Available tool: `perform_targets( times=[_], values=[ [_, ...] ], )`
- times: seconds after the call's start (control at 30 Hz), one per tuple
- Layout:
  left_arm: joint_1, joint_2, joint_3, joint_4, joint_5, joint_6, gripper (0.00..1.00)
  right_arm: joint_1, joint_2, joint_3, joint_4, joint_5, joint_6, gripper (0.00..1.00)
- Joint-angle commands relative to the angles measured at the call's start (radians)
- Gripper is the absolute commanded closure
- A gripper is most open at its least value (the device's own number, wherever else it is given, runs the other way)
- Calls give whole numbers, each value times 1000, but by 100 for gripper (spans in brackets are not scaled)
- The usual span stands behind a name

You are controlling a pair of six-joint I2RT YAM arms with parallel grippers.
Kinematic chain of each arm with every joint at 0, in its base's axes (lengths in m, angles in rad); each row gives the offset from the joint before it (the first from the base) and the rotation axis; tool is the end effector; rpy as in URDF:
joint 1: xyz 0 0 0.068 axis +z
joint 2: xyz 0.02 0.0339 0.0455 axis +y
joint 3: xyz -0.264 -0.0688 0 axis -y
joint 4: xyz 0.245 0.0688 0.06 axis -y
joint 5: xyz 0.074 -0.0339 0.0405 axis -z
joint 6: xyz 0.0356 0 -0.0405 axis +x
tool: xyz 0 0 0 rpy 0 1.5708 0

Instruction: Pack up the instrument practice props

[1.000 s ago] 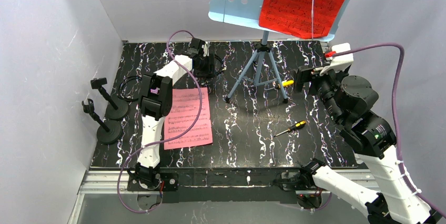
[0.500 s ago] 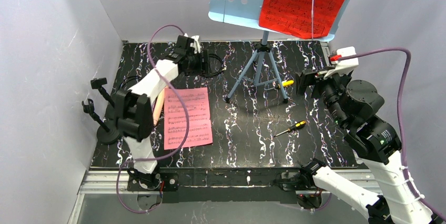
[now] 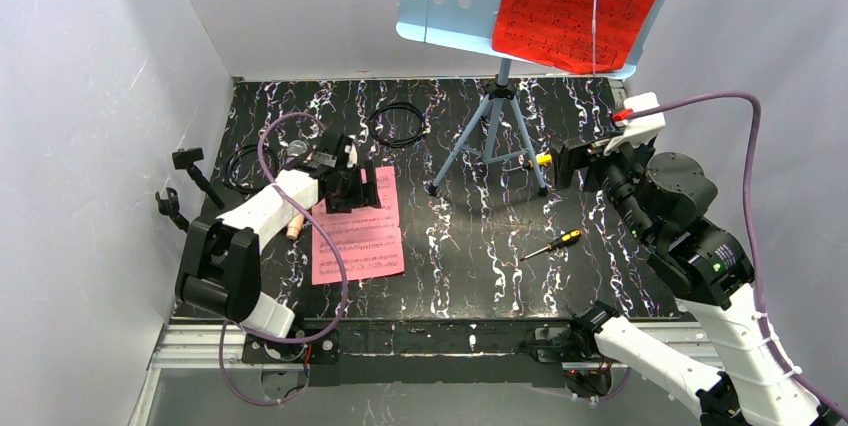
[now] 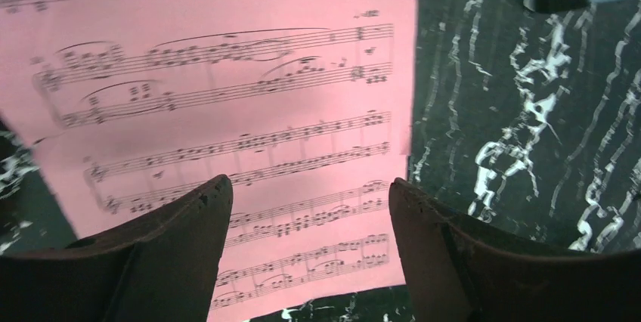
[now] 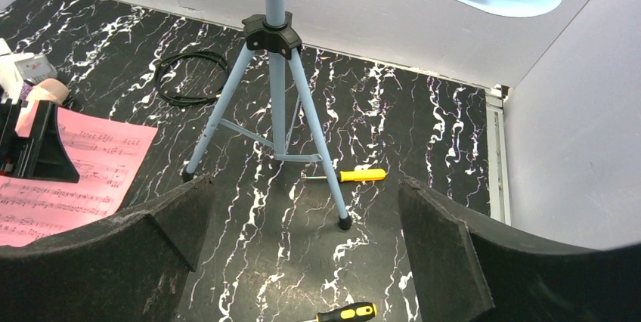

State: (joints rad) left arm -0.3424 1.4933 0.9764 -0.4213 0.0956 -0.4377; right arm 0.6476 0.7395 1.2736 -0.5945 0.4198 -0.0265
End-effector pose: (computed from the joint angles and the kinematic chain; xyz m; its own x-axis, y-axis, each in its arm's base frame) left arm 0.2880 -0.1062 0.2195 -0.8523 -0.1441 -0.5029 0.0289 0.9469 -0.3203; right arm 0.0978 0.0558 0.4614 -0.0421 -0.0622 -0.9972 -0.2276 0.9724 -0.0510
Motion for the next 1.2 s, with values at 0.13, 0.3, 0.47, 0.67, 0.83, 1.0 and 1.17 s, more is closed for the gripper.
perform_targets(
  times=[0.13,0.3,0.47,0.67,0.83,1.0,1.17],
  values=[
    [25,-164,-80,-57,-313,-31,18,-3,-9,-6,46,-33,-1,1],
    [79,-172,-126,-15,-343,-30,14,-3,-1,-13,54,-47,-4,1],
    [119,-122,-125,33,-318,-25,13,-2,3,-13,59,-56,-4,1],
    [153,-39,-105,75,-293,-19,12,-2,6,-7,54,-55,-6,1],
    [168,8,-99,94,-303,-15,12,-3,9,0,54,-47,-6,1],
    [183,63,-82,117,-290,-3,12,-3,10,2,54,-39,-6,1],
    [190,122,-54,126,-265,4,12,-3,14,8,56,-32,-6,1]
  ],
)
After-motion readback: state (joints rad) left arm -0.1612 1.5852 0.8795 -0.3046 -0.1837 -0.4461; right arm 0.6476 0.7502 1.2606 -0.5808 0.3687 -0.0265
